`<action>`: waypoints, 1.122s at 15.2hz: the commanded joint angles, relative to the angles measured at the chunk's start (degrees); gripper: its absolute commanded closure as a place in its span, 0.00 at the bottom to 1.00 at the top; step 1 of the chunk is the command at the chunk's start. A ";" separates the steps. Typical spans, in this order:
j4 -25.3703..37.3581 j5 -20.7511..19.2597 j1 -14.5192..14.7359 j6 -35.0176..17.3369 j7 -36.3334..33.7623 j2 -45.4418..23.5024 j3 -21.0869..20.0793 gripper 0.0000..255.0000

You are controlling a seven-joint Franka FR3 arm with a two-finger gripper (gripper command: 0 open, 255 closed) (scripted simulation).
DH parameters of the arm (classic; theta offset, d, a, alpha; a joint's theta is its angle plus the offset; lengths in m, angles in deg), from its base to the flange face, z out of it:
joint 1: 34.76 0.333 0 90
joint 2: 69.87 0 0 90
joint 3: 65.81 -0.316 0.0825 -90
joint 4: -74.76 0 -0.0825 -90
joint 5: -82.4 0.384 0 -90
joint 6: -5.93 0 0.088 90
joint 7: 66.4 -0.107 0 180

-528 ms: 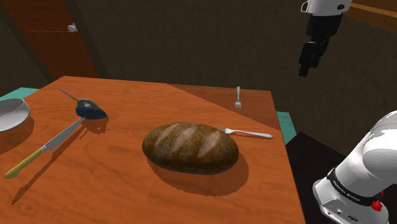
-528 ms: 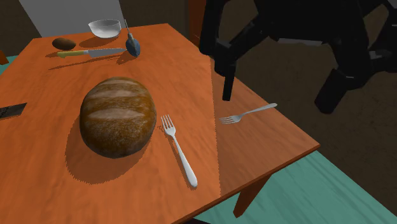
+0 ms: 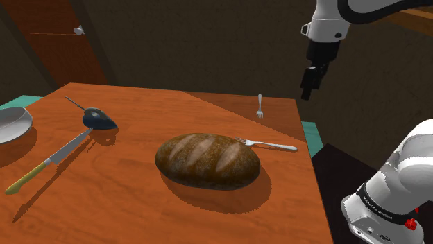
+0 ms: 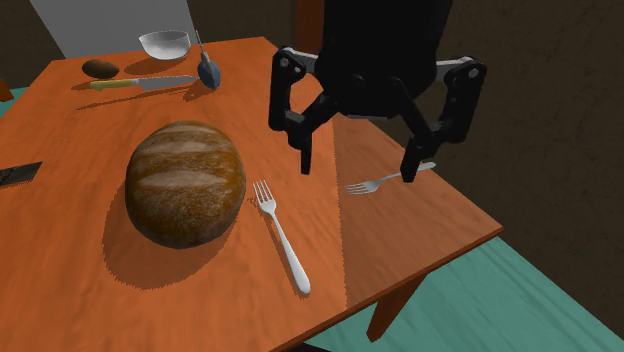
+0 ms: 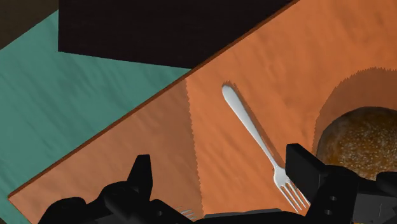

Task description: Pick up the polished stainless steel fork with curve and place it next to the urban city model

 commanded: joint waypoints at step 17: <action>-5.23 4.42 9.51 -37.08 1.36 -25.37 -9.83 0.00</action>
